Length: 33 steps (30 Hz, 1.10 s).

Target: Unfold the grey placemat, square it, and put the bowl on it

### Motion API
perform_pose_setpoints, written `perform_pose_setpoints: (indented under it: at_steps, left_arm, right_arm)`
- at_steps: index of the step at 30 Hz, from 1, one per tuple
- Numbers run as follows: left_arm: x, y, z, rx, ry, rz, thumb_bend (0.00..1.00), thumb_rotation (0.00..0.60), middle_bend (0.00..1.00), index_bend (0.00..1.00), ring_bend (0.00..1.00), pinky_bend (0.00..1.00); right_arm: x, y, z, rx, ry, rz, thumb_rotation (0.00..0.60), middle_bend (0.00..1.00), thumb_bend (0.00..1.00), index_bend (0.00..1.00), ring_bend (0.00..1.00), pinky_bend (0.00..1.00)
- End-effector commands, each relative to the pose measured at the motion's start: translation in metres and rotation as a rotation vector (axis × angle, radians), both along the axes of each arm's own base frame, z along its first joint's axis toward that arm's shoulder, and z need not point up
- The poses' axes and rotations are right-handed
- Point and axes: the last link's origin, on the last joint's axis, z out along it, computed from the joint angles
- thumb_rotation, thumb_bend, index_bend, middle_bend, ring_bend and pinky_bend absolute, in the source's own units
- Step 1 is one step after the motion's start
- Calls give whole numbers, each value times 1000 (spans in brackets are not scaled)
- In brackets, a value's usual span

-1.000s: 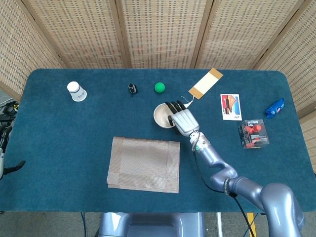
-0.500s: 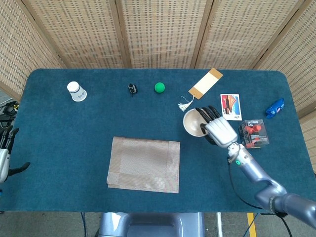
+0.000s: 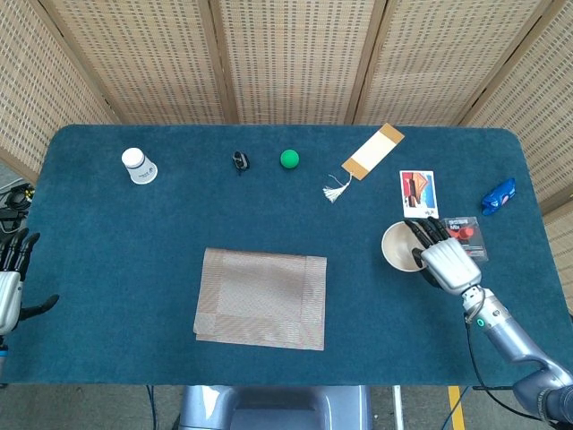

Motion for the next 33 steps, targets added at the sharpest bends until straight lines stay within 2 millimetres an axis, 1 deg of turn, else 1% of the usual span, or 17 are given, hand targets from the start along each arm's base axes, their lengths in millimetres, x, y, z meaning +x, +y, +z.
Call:
perform_pose_setpoints:
  at_steps: [1, 3, 4, 6, 8, 10, 11, 13, 20, 25, 29, 31, 33]
  left_arm:
    - [0, 0, 0, 1, 0, 0, 0, 600, 0, 0, 0, 0]
    - [0, -1, 1, 3, -2, 0, 0, 600, 0, 0, 0, 0]
    - [0, -1, 1, 5, -2, 0, 0, 600, 0, 0, 0, 0]
    - [0, -1, 2, 6, -3, 2, 0, 600, 0, 0, 0, 0]
    - [-1, -1, 3, 7, -4, 3, 0, 600, 0, 0, 0, 0]
    - [-1, -1, 3, 7, -4, 4, 0, 600, 0, 0, 0, 0]
    - [-1, -1, 3, 7, -5, 4, 0, 600, 0, 0, 0, 0]
    - [-2, -1, 3, 7, -5, 4, 0, 600, 0, 0, 0, 0]
    - [-1, -2, 2, 4, -6, 1, 0, 600, 0, 0, 0, 0]
    - [3, -1, 0, -13, -17, -18, 0, 600, 0, 0, 0, 0]
    - [21, 3, -8, -70, -77, -126, 0, 600, 0, 0, 0, 0]
    - [30, 4, -17, -127, -66, -196, 0, 600, 0, 0, 0, 0]
    - [39, 7, -31, -201, -67, -255, 0, 600, 0, 7, 0, 0]
  right_arm:
    - [-6, 2, -7, 12, 7, -13, 600, 0, 629, 706, 0, 0]
    - [-10, 2, -11, 16, 20, -23, 600, 0, 628, 702, 0, 0]
    - [-12, 2, -12, 16, 25, -28, 600, 0, 605, 672, 0, 0]
    - [-16, 2, -14, 17, 34, -38, 600, 0, 467, 499, 0, 0]
    - [-21, 3, -15, 23, 56, -47, 600, 0, 196, 211, 0, 0]
    - [-24, 3, -15, 25, 67, -59, 600, 0, 71, 73, 0, 0]
    - [-24, 3, -14, 24, 66, -60, 600, 0, 49, 30, 0, 0]
    - [-23, 4, -11, 14, 64, -55, 600, 0, 42, 1, 0, 0]
    - [-14, 16, 6, -31, 19, -28, 600, 0, 30, 0, 0, 0]
    - [2, 37, 25, -53, -91, -43, 600, 0, 9, 0, 0, 0]
    - [13, 49, 44, -104, -130, -31, 600, 0, 0, 0, 0, 0]
    - [16, 54, 53, -148, -146, -30, 600, 0, 0, 0, 0, 0]
    - [17, 57, 59, -195, -178, -40, 600, 0, 0, 0, 0, 0]
